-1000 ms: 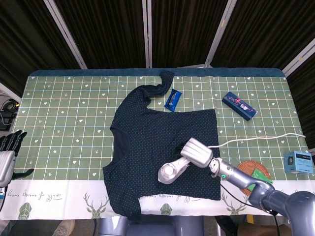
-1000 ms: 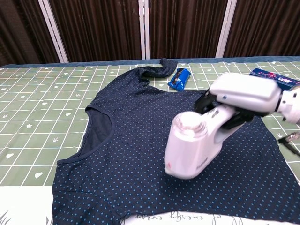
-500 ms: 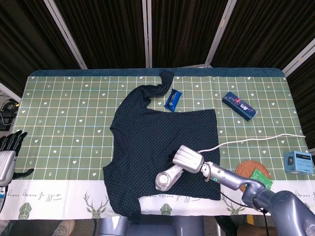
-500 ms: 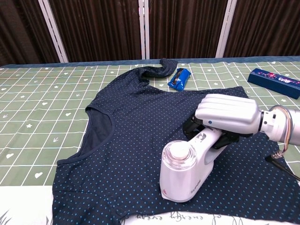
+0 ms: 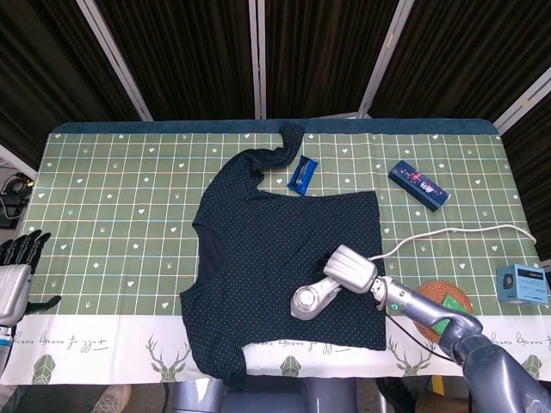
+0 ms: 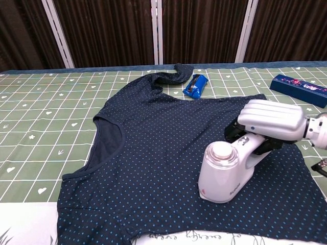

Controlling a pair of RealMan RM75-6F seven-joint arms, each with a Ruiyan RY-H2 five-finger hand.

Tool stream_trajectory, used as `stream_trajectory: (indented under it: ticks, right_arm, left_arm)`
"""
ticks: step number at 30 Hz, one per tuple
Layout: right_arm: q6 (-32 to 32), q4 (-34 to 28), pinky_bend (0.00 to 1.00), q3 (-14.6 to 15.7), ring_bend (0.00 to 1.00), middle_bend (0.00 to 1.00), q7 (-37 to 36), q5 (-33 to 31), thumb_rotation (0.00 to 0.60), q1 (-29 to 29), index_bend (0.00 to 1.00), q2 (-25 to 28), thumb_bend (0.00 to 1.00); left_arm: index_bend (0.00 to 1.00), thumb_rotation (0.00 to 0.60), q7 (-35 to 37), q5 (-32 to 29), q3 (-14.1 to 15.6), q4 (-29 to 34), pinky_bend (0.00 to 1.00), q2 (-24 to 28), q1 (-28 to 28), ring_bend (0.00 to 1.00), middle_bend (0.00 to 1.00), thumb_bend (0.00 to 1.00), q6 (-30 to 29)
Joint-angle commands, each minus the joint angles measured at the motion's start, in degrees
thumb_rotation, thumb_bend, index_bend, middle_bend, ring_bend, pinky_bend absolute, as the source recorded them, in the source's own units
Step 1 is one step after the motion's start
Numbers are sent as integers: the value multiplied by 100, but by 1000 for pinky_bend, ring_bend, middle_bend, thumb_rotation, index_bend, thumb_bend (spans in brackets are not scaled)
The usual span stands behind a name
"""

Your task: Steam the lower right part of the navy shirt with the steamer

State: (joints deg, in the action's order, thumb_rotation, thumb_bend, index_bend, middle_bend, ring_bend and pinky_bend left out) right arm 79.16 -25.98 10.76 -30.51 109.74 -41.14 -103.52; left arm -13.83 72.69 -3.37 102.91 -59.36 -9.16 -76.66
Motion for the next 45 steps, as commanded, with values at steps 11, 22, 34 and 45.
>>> stream_trajectory:
  ticks: [11,22,34,45]
  right_arm:
    - [245,1413,923,71,662,669,-992,-330,600,598,799,-90,873]
    - [439,1442,923,255,662,669,-1054,-229,600,568,795,-182,882]
    - [961,1073,923,530,662,669,-905,86,600,311,794,-365,881]
    - [1221,766,923,709,662,669,-524,299,600,201,794,-393,876]
  left_arm:
    - [0,600,-127,-14,20,-1,0,-68,-22,0,0,0,3]
    - [0,600,-158,13,30,29,0,-75,-20,0,0,0,-31]
    - [0,600,-123,2,24,21,0,-56,-25,0,0,0,-27]
    - [0,600,-67,11,26,27,0,-30,-21,0,0,0,-27]
